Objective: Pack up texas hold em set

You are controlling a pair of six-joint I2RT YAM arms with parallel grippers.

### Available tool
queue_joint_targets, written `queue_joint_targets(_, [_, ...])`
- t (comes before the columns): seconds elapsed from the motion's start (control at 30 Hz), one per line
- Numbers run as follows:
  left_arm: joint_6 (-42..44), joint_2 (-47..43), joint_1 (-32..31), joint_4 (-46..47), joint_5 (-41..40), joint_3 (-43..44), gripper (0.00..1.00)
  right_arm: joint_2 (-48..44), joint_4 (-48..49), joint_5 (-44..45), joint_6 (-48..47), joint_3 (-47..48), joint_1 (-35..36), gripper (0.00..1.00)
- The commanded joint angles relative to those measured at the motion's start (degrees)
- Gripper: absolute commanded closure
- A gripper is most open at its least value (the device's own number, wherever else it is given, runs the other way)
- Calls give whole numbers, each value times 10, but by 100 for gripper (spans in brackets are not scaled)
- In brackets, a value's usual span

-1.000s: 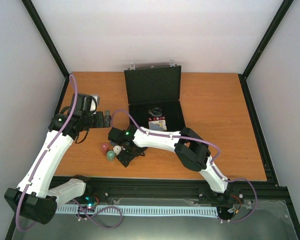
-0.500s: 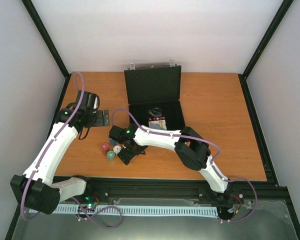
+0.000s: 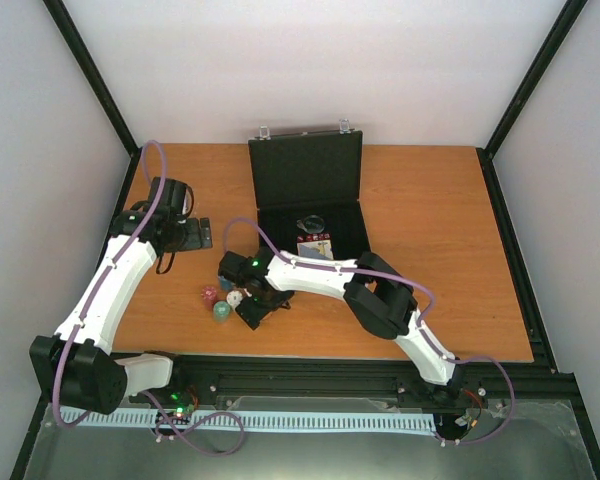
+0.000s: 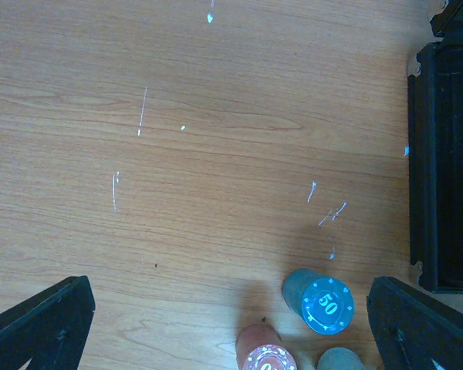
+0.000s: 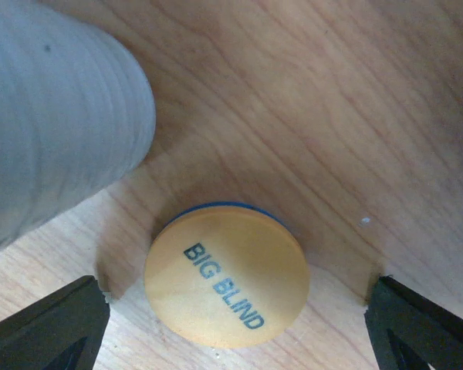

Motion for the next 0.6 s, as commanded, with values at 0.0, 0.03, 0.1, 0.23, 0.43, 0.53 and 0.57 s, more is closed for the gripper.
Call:
queue_joint_targets(0.0, [-7,-2,4,11,-2,8,0,19,5,-8,-6,8,-11,8])
queue_joint_targets(0.03, [-7,-3,4,12,0,7,0,20,6,-8,-6,6,-12,9])
queue_joint_targets(0.1, [-6,-5,4,13,3,7,0,22,8,-6,-7,4,-15,9])
queue_joint_targets(0.23, [-5,-4,4,14,9,7,0,27,4,-3,-9,5,-16,13])
queue_joint_targets(0.43, [-5,-4,4,18,13,4,0,31,2,-13,-11,5,-15,20])
queue_joint_targets(0.53, [-5,-4,4,19,15,2,0,31,-1,-12,-11,9,-13,20])
queue_joint_targets(0.57, [-5,-4,4,20,15,1,0,31,-2,-12,-13,10,-12,20])
